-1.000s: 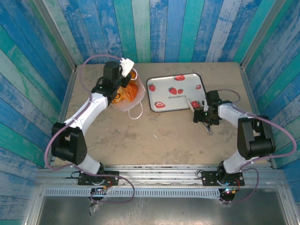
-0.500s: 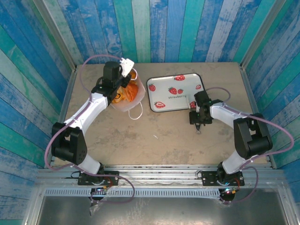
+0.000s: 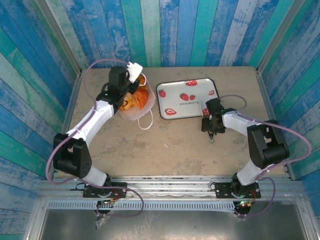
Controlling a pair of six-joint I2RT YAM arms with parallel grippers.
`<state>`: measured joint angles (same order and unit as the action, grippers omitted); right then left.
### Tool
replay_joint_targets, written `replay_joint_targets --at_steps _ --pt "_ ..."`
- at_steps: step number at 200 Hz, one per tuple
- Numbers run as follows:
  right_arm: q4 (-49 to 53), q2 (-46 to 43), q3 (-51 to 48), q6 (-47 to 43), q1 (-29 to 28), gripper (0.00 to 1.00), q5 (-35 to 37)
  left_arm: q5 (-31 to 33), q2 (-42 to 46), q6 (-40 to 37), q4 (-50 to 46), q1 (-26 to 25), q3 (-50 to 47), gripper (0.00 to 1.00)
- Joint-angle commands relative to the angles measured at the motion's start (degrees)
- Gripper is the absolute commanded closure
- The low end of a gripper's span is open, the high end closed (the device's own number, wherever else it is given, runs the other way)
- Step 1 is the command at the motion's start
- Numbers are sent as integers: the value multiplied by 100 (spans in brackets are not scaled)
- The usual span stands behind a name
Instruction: Take the fake bread out of the paper bag
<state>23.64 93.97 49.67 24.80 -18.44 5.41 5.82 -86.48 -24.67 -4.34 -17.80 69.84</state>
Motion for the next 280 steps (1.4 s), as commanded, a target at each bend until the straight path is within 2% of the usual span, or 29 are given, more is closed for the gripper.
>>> replay_joint_targets --at_steps 1,96,129,166,238,255,280 --pt "-50 19 -346 278 -62 28 -15 -74 534 36 445 -30 21 100" --pt "-263 -126 -520 402 -309 31 167 -51 623 50 445 -30 -25 100" --pt "-254 -58 -443 386 -316 37 168 -42 677 50 501 -31 -89 100" --pt "-228 63 -331 411 -319 30 315 -72 676 21 468 -26 -85 100" --pt "-211 219 -176 325 -315 28 425 -38 668 -18 469 -30 -102 100" --pt "-201 236 -154 300 -311 35 418 -17 668 -28 486 -30 -120 100" --pt "-209 226 -172 291 -317 55 419 12 676 -21 495 -30 -127 100"
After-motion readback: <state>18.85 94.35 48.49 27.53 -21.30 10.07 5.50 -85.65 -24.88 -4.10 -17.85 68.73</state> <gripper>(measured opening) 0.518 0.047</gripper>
